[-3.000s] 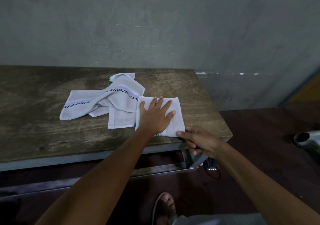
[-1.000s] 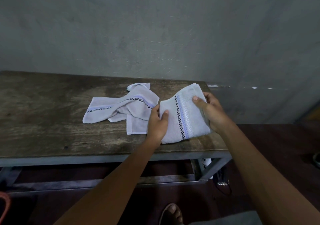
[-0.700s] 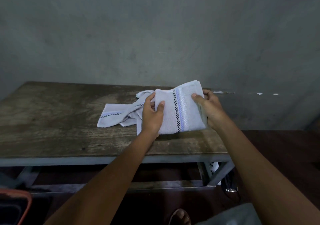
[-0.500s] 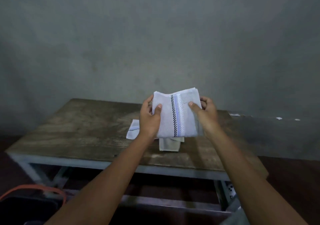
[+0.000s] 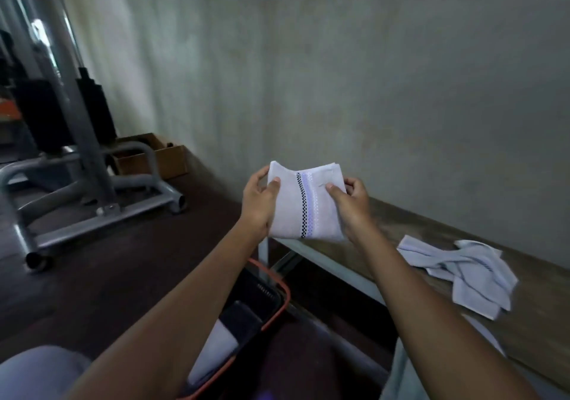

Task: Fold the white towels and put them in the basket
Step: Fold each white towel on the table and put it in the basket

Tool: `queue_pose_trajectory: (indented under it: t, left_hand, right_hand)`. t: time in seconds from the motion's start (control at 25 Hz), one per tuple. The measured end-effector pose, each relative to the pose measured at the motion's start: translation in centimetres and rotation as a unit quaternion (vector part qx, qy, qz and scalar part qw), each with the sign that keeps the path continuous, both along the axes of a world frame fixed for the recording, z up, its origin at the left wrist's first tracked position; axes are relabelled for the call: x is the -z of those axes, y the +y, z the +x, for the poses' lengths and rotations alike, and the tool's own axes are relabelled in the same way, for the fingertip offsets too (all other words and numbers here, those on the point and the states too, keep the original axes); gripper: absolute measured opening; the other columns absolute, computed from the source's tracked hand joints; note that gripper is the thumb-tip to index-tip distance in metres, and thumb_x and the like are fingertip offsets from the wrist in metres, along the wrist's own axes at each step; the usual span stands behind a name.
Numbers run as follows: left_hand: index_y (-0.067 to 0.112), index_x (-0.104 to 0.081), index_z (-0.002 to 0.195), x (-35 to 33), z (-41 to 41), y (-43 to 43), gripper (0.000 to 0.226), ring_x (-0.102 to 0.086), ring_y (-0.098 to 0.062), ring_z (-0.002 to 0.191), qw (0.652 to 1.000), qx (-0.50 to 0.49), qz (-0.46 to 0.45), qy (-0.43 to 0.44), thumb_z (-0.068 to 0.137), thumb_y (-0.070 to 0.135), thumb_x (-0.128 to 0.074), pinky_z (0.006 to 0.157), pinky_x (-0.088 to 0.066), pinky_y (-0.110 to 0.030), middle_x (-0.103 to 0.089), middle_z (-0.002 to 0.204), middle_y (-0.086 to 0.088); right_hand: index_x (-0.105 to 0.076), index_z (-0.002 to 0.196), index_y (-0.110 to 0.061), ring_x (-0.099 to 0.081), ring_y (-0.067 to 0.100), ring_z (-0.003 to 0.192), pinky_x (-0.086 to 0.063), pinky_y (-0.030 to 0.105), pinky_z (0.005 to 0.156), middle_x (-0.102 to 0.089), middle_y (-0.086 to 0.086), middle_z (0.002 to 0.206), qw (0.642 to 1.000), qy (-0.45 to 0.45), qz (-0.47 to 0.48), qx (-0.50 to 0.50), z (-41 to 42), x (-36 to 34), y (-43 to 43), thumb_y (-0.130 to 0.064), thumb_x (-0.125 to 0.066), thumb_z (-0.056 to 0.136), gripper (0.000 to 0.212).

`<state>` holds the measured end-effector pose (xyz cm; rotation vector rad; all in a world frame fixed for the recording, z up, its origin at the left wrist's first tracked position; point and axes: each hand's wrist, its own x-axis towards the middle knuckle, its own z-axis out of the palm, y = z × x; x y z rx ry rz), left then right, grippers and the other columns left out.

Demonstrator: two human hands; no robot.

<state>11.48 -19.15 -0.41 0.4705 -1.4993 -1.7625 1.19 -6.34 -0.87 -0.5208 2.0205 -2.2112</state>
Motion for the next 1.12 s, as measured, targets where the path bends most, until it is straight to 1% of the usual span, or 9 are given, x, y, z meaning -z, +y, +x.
queue_pose_trajectory:
  t: [0.08,0.28,0.4,0.56,0.76,0.84,0.96,1.04,1.12]
  left_hand:
    - [0.014,-0.057,0.119,2.7,1.7,-4.1,0.029,-0.062,-0.014,0.079,0.997,-0.057,0.041,-0.036,0.090,0.010,-0.055,0.082,-0.053,-0.036,-0.065,0.094,0.000]
    - [0.012,-0.058,0.115,15.7,4.3,-12.2,0.029,-0.066,-0.026,0.086,0.964,-0.148,0.174,-0.134,0.087,0.005,-0.055,0.079,-0.057,-0.042,-0.068,0.099,-0.010]
    - [0.004,-0.062,0.100,25.5,6.1,-15.3,0.021,-0.056,-0.018,0.060,0.920,-0.192,0.250,-0.233,0.086,0.000,-0.048,0.053,-0.048,-0.024,-0.061,0.076,-0.008]
    - [0.004,-0.054,0.064,35.5,7.6,-17.9,0.020,-0.048,-0.021,0.052,0.838,-0.206,0.380,-0.333,0.081,-0.001,-0.044,0.054,-0.038,-0.025,-0.051,0.059,-0.008]
    - [0.007,-0.051,0.086,41.6,8.5,-20.0,0.011,-0.041,-0.016,0.039,0.790,-0.262,0.425,-0.356,0.087,0.003,-0.041,0.037,-0.032,-0.012,-0.043,0.060,-0.006]
    - [0.013,-0.047,0.100,43.3,7.9,-20.4,0.014,-0.045,-0.021,0.057,0.781,-0.302,0.412,-0.358,0.090,0.009,-0.039,0.050,-0.038,-0.020,-0.046,0.070,-0.008]
    - [0.013,-0.049,0.098,45.3,7.2,-20.3,0.017,-0.049,-0.025,0.082,0.770,-0.372,0.345,-0.387,0.087,0.022,-0.040,0.066,-0.037,-0.024,-0.051,0.089,-0.015]
    - [0.010,-0.054,0.101,46.1,7.0,-20.2,0.021,-0.056,-0.032,0.087,0.767,-0.394,0.321,-0.391,0.087,0.019,-0.041,0.070,-0.043,-0.026,-0.057,0.093,-0.019]
    - [0.010,-0.052,0.120,46.5,7.1,-19.7,0.036,-0.056,-0.038,0.106,0.785,-0.382,0.265,-0.409,0.086,0.015,-0.041,0.089,-0.046,-0.036,-0.059,0.112,-0.021]
  right_hand:
    - [-0.053,0.108,-0.016,-0.062,0.014,0.089,-0.050,0.030,0.078,-0.064,0.001,0.107,0.998,-0.018,0.033,-0.050,0.6,2.5,-5.0,-0.021,-0.067,0.081,0.030]
    - [-0.056,0.109,-0.015,-0.060,0.011,0.079,-0.048,0.026,0.067,-0.064,-0.005,0.093,0.975,-0.133,0.112,-0.140,0.8,14.6,-14.8,-0.011,-0.059,0.082,0.028]
    - [-0.064,0.107,-0.007,-0.063,0.021,0.081,-0.051,0.033,0.075,-0.068,0.006,0.090,0.926,-0.217,0.225,-0.214,0.5,25.7,-19.9,-0.009,-0.060,0.082,0.025]
    - [-0.065,0.089,-0.008,-0.065,0.023,0.075,-0.052,0.033,0.068,-0.068,0.011,0.083,0.848,-0.322,0.309,-0.287,1.1,37.3,-23.8,-0.002,-0.054,0.087,0.012]
    - [-0.056,0.115,-0.014,-0.064,0.022,0.093,-0.053,0.035,0.076,-0.068,0.007,0.100,0.820,-0.344,0.333,-0.312,2.9,45.3,-26.7,-0.011,-0.059,0.087,0.028]
    - [-0.057,0.117,-0.020,-0.064,0.021,0.096,-0.053,0.037,0.082,-0.068,0.003,0.104,0.820,-0.320,0.351,-0.319,3.3,46.9,-27.9,-0.020,-0.061,0.086,0.032]
    - [-0.058,0.114,-0.023,-0.061,0.020,0.101,-0.051,0.037,0.090,-0.066,0.000,0.107,0.839,-0.243,0.369,-0.317,3.6,48.1,-29.1,-0.027,-0.062,0.086,0.028]
    - [-0.057,0.115,-0.018,-0.061,0.022,0.101,-0.047,0.030,0.083,-0.065,0.003,0.107,0.847,-0.177,0.384,-0.322,3.8,48.5,-29.3,-0.026,-0.059,0.089,0.027]
    - [-0.055,0.119,-0.015,-0.061,0.026,0.104,-0.044,0.028,0.079,-0.065,0.008,0.110,0.839,-0.107,0.413,-0.338,4.0,48.4,-29.0,-0.029,-0.056,0.090,0.032]
